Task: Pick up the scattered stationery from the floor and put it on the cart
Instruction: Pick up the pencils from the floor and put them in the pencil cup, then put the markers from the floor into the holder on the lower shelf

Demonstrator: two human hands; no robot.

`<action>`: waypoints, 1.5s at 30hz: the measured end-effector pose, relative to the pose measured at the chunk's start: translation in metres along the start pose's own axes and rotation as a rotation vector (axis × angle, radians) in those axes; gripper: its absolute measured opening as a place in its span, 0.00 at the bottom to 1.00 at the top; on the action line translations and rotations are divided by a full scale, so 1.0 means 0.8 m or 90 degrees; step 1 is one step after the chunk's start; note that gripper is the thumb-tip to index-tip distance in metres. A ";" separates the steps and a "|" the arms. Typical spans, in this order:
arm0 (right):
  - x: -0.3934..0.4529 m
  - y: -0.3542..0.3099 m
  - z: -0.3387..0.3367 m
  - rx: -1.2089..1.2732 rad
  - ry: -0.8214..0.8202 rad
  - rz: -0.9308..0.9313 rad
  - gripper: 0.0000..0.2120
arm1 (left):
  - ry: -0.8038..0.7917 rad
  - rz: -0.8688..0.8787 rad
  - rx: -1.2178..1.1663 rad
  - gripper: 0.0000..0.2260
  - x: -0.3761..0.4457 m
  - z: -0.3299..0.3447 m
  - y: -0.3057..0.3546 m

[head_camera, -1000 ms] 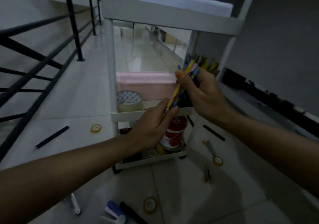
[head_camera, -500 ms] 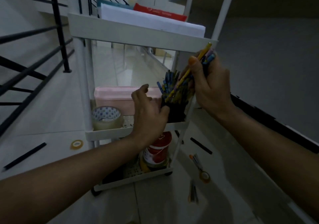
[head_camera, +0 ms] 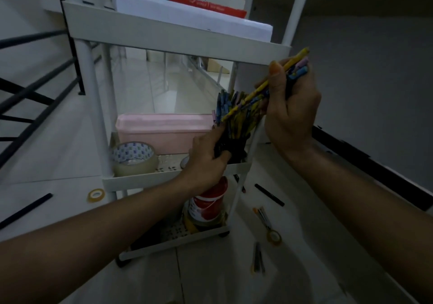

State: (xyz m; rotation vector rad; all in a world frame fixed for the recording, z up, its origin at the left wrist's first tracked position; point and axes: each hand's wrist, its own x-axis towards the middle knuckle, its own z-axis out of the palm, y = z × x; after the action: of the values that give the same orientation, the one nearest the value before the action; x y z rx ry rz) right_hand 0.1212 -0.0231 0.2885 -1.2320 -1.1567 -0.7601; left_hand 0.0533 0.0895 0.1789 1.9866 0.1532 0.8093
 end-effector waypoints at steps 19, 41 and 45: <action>-0.009 0.043 0.022 -0.316 -0.264 0.160 0.15 | 0.083 0.083 0.182 0.28 -0.018 -0.006 -0.018; -0.034 0.042 0.037 -0.518 -0.227 -0.106 0.17 | 0.009 0.110 0.156 0.32 -0.021 -0.019 -0.031; -0.047 0.025 0.043 -0.339 -0.184 -0.238 0.09 | 0.109 0.169 0.117 0.21 -0.033 -0.028 -0.027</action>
State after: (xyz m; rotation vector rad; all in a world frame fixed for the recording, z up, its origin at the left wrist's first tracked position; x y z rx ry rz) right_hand 0.1200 0.0093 0.2442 -1.6231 -1.5034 -1.2575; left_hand 0.0245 0.1063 0.1563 2.1373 0.0647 1.1728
